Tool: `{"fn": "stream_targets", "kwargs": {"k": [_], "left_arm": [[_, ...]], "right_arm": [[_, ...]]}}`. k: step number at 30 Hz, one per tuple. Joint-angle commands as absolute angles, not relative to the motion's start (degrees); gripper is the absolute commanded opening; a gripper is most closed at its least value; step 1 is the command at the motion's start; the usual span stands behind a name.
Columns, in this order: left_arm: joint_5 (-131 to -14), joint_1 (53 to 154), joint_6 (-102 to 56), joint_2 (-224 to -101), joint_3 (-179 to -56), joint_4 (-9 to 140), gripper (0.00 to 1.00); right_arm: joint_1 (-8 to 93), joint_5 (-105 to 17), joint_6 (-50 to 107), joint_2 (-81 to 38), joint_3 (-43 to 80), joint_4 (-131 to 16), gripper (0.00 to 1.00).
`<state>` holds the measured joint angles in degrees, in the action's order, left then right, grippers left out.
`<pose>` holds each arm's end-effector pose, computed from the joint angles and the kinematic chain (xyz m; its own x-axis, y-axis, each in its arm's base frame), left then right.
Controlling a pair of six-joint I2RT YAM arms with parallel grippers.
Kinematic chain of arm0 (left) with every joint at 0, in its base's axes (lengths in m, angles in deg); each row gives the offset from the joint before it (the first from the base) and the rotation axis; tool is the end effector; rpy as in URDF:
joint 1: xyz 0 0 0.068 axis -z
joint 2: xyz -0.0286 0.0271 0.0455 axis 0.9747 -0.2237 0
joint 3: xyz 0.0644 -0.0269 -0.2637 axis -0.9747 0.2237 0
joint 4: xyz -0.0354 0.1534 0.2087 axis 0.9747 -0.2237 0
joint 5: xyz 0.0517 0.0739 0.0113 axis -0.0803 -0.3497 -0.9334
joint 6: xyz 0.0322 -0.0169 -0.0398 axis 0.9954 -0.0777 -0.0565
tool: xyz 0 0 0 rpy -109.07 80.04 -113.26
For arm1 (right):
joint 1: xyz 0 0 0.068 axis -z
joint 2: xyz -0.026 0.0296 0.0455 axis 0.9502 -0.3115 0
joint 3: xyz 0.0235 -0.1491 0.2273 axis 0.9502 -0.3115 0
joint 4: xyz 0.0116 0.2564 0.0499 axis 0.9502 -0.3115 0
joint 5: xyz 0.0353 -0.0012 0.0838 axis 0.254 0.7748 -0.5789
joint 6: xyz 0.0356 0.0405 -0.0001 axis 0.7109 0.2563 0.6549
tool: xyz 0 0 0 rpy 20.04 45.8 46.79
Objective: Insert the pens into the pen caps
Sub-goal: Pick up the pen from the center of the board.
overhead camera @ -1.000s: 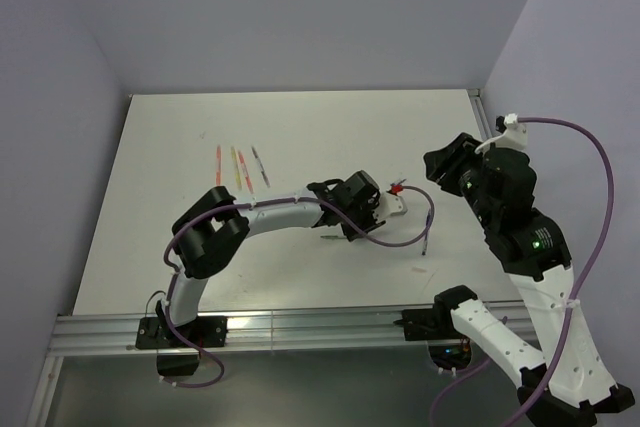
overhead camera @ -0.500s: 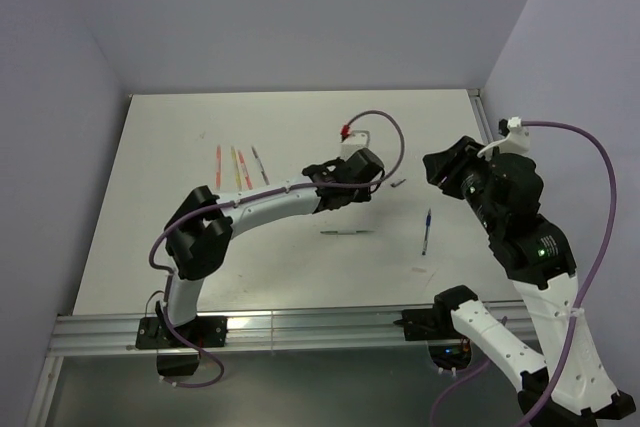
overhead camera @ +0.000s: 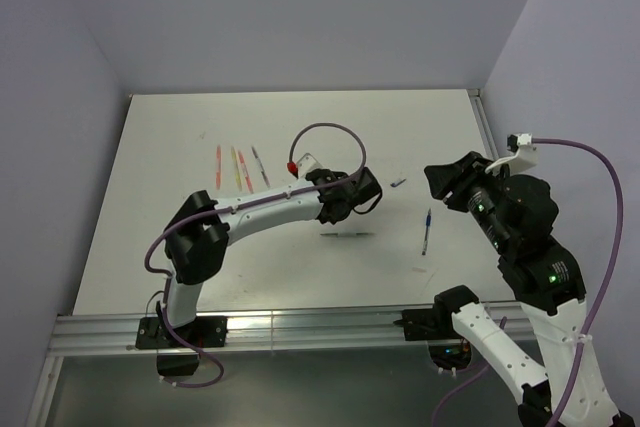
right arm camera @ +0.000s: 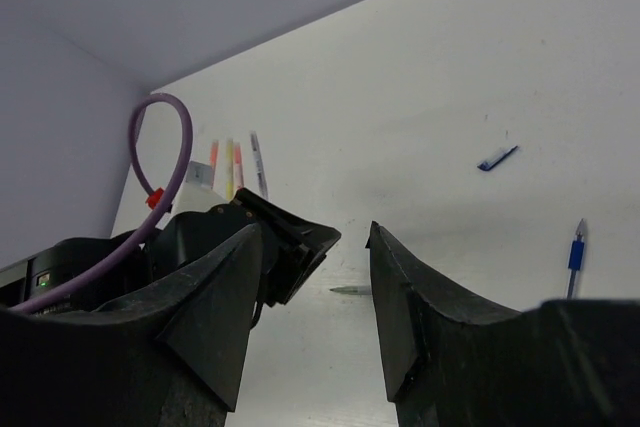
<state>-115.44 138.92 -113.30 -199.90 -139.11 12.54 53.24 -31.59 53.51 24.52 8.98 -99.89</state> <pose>0.2108 -0.3508 0.2391 -0.5272 -0.7239 -0.4451 -0.5625 0.6898 -0.4557 0.0856 0.0257 0.4203 -0.2896 0.4586 -0.8401 -0.0993 0.8586 0.5029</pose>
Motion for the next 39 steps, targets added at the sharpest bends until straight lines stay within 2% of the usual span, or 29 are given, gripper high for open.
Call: {"fn": "stream_targets", "kwargs": {"k": [1,20,39], "left_arm": [[-114.5,140.9,-124.2,-201.1,-139.2,7.1,0.45],[-110.6,144.1,-135.8,-210.1,-141.2,4.0,0.51],[-113.5,143.2,-136.9,-212.5,-144.7,3.0,0.52]], "right_arm": [[53.0,-34.0,52.9,25.3,7.4,-98.6,0.55],[52.6,-40.2,51.5,30.8,3.9,-98.5,0.58],[48.5,-36.7,51.1,32.8,3.2,-98.4,0.59]]}}
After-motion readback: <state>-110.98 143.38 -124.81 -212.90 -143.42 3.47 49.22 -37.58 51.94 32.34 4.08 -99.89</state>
